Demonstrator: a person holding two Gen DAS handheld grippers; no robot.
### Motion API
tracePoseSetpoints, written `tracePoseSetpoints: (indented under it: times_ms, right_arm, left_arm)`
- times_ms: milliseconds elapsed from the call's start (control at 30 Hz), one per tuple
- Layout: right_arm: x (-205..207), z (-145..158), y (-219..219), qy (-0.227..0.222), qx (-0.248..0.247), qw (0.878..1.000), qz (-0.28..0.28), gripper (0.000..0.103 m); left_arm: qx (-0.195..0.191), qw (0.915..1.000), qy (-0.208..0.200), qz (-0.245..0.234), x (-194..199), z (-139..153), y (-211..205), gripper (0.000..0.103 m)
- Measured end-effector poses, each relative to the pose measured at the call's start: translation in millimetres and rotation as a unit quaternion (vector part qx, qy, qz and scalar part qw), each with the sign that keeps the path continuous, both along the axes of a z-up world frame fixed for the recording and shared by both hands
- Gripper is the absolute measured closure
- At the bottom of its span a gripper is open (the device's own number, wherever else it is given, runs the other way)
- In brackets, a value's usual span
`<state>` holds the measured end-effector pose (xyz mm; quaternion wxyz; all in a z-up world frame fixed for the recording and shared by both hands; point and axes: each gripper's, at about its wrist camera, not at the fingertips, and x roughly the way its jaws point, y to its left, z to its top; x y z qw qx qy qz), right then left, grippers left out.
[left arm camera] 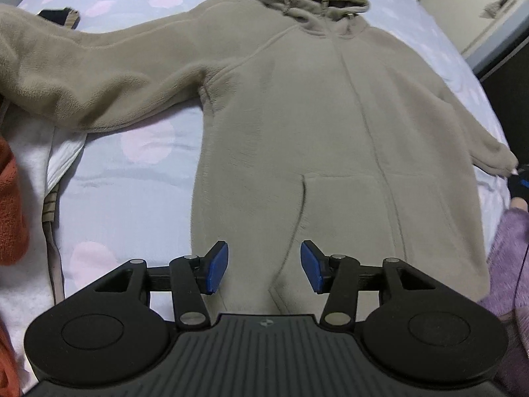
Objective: Fold clothes
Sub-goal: 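Grasp a sleeve cuff with the right gripper and lift it high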
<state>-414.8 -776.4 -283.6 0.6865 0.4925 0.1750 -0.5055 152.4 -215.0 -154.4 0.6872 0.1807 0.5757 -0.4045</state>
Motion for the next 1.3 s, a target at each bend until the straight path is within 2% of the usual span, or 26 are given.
tracePoseSetpoints:
  times_ms: [33,67,167,333,400,433,467,567,700,867,933,1033,1100,1167,1233,1300]
  right_arm:
    - [-4.6,-3.1,-11.1,-0.004,0.002,1.0,-0.021,0.023]
    - [-8.3,-8.1,-21.2,-0.009,0.006,0.999,-0.041,0.02]
    - [-13.0,-29.4,-44.6,-0.033,0.024,0.996,-0.082,0.02]
    - [-16.7,-60.1,-79.1,-0.046,0.04,0.989,-0.133,0.022]
    - [-24.3,-69.1,-88.3,-0.062,0.051,0.985,-0.15,0.047]
    - [-27.8,-70.6,-87.2,-0.063,0.056,0.985,-0.153,0.064]
    - [-30.6,-70.2,-84.4,-0.057,0.056,0.985,-0.153,0.073]
    - [-39.2,-69.0,-75.9,-0.039,0.056,0.986,-0.152,0.082]
    - [-49.5,-65.7,-65.6,-0.017,0.054,0.987,-0.151,0.084]
    - [-37.0,-10.0,-66.5,-0.031,0.006,0.992,-0.123,0.084]
    - [-29.2,30.0,-68.4,-0.061,-0.039,0.992,-0.102,0.084]
    - [-23.7,99.5,-66.7,-0.103,-0.139,0.982,-0.074,0.084]
    - [-26.9,127.8,-67.7,-0.114,-0.18,0.974,-0.07,0.084]
    - [-26.6,133.5,-73.3,-0.09,-0.187,0.975,-0.075,0.084]
    - [-24.5,120.5,-82.8,-0.046,-0.172,0.98,-0.085,0.084]
    - [-26.1,99.2,-90.9,-0.029,-0.148,0.983,-0.101,0.084]
  left_arm:
    - [0.004,1.0,0.0,0.006,2.6,-3.4,-2.7,0.056]
    - [0.009,0.9999,0.001,0.012,5.7,-6.8,-5.8,0.056]
    - [0.022,0.9995,0.004,0.021,11.2,-11.4,-17.4,0.056]
    - [0.037,0.9992,0.002,0.017,11.8,-13.5,-40.7,0.056]
    - [0.04,0.9991,-0.001,0.012,10.0,-13.9,-48.1,0.056]
    - [0.042,0.9991,-0.003,0.008,8.4,-14.2,-51.2,0.056]
    - [0.043,0.9991,-0.005,0.004,6.4,-14.6,-54.6,0.056]
    - [0.041,0.9991,-0.009,-0.008,2.5,-15.7,-64.2,0.057]
    - [0.029,0.9993,-0.013,-0.017,-6.3,-13.9,-71.5,0.057]
    - [0.011,0.9991,-0.027,-0.03,-17.1,0.4,-73.4,0.057]
    - [0.003,0.9991,-0.032,-0.027,-17.8,6.7,-72.5,0.057]
    - [-0.006,0.999,-0.04,-0.019,-19.0,11.9,-68.5,0.057]
    - [-0.013,0.999,-0.039,-0.016,-20.5,12.0,-63.7,0.057]
    - [-0.013,0.9992,-0.036,-0.012,-20.5,8.5,-58.4,0.057]
    - [-0.005,0.9994,-0.033,-0.006,-19.2,2.8,-53.2,0.057]
    - [0.005,0.9994,-0.034,0.002,-16.7,0.3,-48.0,0.057]
